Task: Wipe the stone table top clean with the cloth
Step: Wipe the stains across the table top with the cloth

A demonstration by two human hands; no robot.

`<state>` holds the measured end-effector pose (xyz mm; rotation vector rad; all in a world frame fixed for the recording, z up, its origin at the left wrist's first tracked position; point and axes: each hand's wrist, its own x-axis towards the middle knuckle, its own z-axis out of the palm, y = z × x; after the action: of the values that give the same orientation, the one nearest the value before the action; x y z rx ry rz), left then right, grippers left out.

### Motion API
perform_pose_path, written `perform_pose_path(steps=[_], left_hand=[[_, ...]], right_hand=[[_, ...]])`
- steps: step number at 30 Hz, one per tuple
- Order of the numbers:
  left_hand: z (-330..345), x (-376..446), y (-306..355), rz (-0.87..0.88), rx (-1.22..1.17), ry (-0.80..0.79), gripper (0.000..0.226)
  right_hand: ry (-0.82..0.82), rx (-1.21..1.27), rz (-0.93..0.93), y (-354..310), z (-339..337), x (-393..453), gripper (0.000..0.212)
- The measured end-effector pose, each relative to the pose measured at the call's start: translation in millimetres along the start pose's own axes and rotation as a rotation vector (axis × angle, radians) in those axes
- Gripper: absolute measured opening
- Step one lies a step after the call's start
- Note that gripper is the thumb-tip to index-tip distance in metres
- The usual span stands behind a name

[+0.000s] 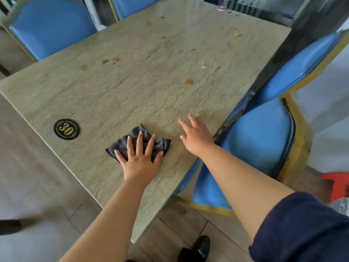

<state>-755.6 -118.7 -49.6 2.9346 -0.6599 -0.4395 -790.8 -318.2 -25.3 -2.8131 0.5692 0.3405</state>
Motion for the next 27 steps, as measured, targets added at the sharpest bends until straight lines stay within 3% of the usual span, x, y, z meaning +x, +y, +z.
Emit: perform_pose_path(steps=[3, 7, 11, 16, 18, 24, 27], left_hand=[[19.5, -46.8, 15.4, 0.151, 0.036, 0.129, 0.06], [21.4, -50.2, 8.8, 0.311, 0.071, 0.092, 0.06], [-3.8, 29.1, -4.3, 0.097, -0.002, 0.101, 0.064], [-30.0, 109.1, 15.4, -0.173, -0.074, -0.009, 0.067], [-24.9, 103.9, 34.9, -0.148, -0.081, 0.011, 0.066], [4.6, 45.0, 58.3, 0.282, 0.028, 0.082, 0.064], [-7.2, 80.8, 42.9, 0.133, 0.006, 0.116, 0.064]], right_hand=[[-0.033, -0.068, -0.01, 8.3, -2.9, 22.5, 0.061], [-0.081, -0.069, 0.01, 15.4, 5.3, 37.9, 0.06], [0.024, -0.096, -0.018, 18.7, 18.9, 34.5, 0.06], [-0.014, -0.006, -0.017, 20.7, 9.3, 40.5, 0.057], [0.019, 0.023, -0.045, 25.2, 1.1, 50.7, 0.054], [-0.012, -0.046, -0.085, 58.4, -22.7, 91.8, 0.054], [-0.051, -0.045, -0.172, 66.0, -28.9, 108.9, 0.055]])
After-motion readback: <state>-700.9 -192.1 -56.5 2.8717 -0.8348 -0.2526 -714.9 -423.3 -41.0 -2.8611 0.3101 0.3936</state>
